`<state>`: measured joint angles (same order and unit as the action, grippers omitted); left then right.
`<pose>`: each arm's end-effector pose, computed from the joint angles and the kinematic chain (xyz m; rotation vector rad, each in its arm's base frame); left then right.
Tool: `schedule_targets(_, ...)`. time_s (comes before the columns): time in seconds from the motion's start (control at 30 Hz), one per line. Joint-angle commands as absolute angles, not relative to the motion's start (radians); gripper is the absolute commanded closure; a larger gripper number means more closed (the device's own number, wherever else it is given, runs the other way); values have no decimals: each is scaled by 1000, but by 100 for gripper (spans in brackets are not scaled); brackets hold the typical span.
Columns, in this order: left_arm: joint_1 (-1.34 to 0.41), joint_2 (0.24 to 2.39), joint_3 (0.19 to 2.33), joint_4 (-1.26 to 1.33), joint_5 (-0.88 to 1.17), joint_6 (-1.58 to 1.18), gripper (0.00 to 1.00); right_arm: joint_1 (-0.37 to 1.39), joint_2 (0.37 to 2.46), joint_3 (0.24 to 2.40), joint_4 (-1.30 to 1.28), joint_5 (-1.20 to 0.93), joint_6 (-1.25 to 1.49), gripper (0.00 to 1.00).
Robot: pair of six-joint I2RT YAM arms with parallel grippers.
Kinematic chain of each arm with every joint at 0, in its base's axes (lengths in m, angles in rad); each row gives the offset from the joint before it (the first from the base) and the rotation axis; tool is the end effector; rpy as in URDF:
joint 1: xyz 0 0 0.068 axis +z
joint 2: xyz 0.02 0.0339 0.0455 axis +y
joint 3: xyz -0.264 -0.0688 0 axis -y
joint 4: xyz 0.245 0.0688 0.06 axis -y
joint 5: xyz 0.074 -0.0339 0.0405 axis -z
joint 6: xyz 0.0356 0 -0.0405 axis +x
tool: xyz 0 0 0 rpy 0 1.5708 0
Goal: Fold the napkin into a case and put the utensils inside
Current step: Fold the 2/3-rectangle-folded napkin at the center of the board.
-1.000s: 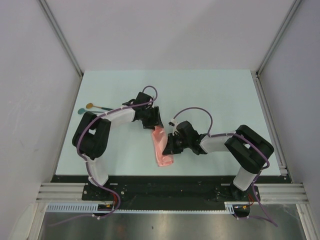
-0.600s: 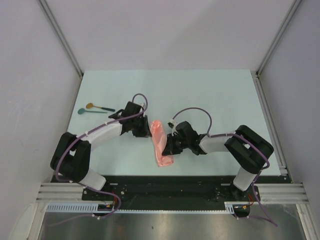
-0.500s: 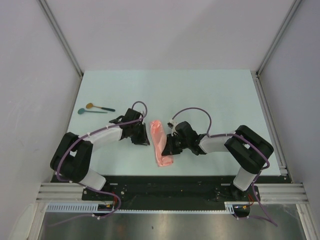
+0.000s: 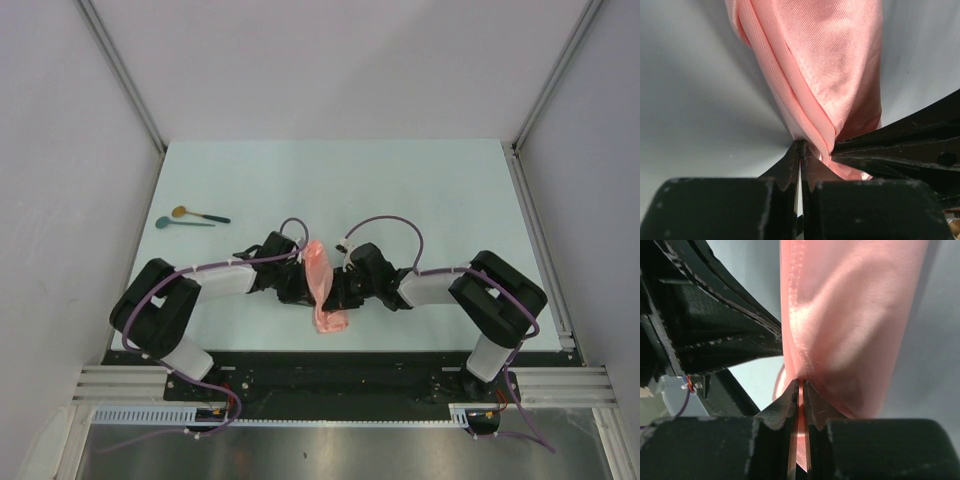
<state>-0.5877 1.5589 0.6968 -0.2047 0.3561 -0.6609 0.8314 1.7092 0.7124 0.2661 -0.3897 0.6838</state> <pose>0.2209 -0.1621 0.1365 0.0274 2.8222 -0.8360 0.2053 0.2452 0.1305 -0.4116 2.5229 1.1466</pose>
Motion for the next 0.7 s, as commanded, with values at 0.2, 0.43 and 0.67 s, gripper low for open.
schedule_targets(0.2, -630, 1551, 699, -214, 318, -674, 99, 842, 1756, 672, 465, -454, 822, 89)
schedule_targets(0.43, -565, 1450, 833, -371, 268, -604, 93, 833, 1681, 673, 371, -434, 753, 89)
schedule_targets(0.67, -428, 1563, 1064, -474, 285, -510, 75, 787, 1641, 778, 238, -433, 654, 86)
